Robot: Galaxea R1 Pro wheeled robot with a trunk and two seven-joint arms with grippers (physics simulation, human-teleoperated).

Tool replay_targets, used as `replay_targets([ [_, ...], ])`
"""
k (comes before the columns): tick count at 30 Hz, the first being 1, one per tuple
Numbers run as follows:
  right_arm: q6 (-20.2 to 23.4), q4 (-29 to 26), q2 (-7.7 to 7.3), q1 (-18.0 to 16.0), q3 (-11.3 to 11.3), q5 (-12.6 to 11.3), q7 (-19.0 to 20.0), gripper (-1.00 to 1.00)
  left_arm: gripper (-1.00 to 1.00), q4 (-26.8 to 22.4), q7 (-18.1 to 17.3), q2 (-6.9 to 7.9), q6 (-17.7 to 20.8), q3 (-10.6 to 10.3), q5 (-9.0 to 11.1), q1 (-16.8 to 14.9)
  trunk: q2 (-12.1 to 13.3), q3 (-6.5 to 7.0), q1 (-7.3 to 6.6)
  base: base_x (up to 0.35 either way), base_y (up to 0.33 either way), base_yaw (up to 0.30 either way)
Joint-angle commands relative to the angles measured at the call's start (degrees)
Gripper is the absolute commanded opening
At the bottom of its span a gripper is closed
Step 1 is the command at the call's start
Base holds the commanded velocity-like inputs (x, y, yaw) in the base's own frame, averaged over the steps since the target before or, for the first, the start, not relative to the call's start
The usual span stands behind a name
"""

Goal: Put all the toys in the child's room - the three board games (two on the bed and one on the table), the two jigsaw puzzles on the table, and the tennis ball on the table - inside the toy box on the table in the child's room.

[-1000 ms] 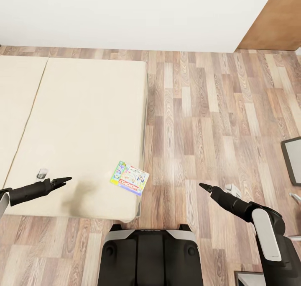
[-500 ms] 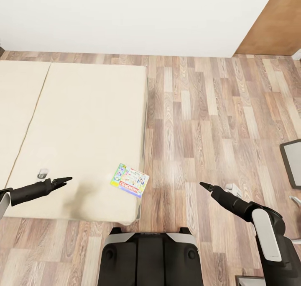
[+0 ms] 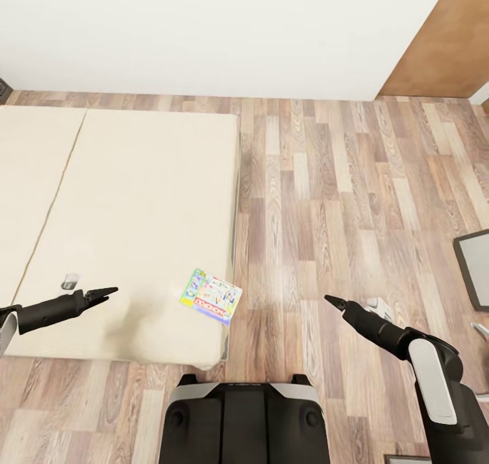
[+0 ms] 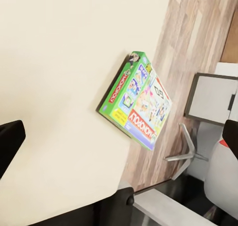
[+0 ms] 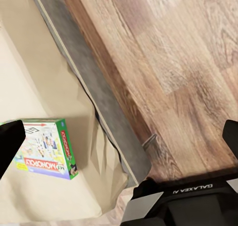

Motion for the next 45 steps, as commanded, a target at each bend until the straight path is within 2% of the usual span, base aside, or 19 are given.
replay_targets([
  [1, 0.31, -0.02, -0.03, -0.03, -0.1, 0.43, 0.49, 1.0, 1.0, 0.01, -0.05, -0.02, 0.49, -0.01, 0.13, -0.02, -0.08, 0.04, 0.04, 0.0, 0.0, 0.0],
  [45, 0.16, 1.31, 0.22, -0.03, -0.17, 0.53, 0.49, 1.0, 1.0, 0.01, 0.04, -0.15, 0.43, -0.07, 0.16, -0.02, -0.08, 4.2, 0.04, 0.0, 0.0, 0.0],
])
